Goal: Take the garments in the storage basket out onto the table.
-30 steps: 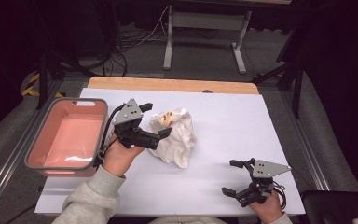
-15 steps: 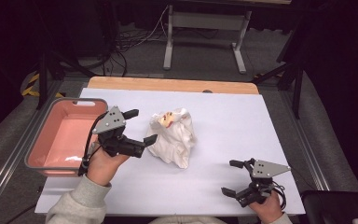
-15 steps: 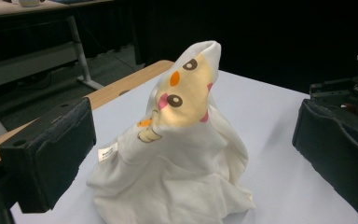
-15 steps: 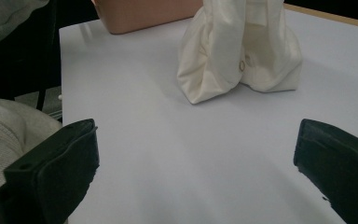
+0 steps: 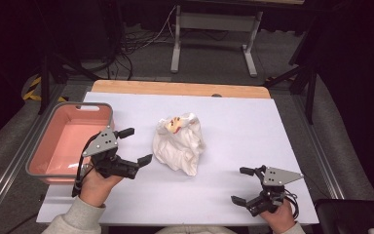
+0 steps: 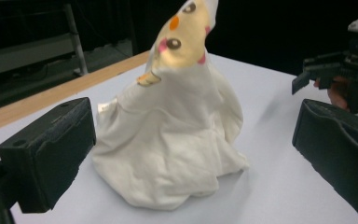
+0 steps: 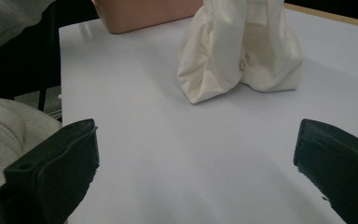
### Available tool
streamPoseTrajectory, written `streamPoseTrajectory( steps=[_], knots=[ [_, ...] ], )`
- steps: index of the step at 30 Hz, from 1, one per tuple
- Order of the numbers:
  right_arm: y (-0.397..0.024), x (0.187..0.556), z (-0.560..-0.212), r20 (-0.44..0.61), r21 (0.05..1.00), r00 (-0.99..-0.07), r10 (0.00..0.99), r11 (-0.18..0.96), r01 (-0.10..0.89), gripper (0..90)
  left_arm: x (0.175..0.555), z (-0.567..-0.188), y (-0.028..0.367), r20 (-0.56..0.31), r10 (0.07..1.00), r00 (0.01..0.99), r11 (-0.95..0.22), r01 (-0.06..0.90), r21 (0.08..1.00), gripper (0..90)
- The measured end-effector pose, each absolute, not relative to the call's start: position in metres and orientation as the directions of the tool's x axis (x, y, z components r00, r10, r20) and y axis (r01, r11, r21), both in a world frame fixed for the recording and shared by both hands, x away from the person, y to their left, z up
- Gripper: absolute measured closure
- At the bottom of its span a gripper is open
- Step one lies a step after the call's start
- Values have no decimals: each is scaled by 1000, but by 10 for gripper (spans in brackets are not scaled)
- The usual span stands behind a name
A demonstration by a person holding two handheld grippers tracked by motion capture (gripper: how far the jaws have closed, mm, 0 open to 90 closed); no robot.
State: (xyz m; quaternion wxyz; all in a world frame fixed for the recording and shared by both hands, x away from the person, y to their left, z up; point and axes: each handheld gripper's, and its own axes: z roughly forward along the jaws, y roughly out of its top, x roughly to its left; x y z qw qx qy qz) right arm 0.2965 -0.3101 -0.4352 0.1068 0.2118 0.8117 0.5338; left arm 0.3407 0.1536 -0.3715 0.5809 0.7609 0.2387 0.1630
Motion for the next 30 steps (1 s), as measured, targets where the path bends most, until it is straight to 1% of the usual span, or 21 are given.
streamPoseTrajectory(
  steps=[11,19,30],
  knots=[
    [-310,296,-435,49,913,-888,458,340,226,4,328,-397,157,-42,542,839,-228,195,954,3],
    [-310,296,-435,50,913,-888,458,340,227,4,325,-417,163,-102,538,836,-198,244,949,3],
    [-311,297,-435,52,913,-888,457,339,229,4,321,-435,161,-131,518,845,-187,261,947,3]
  ],
)
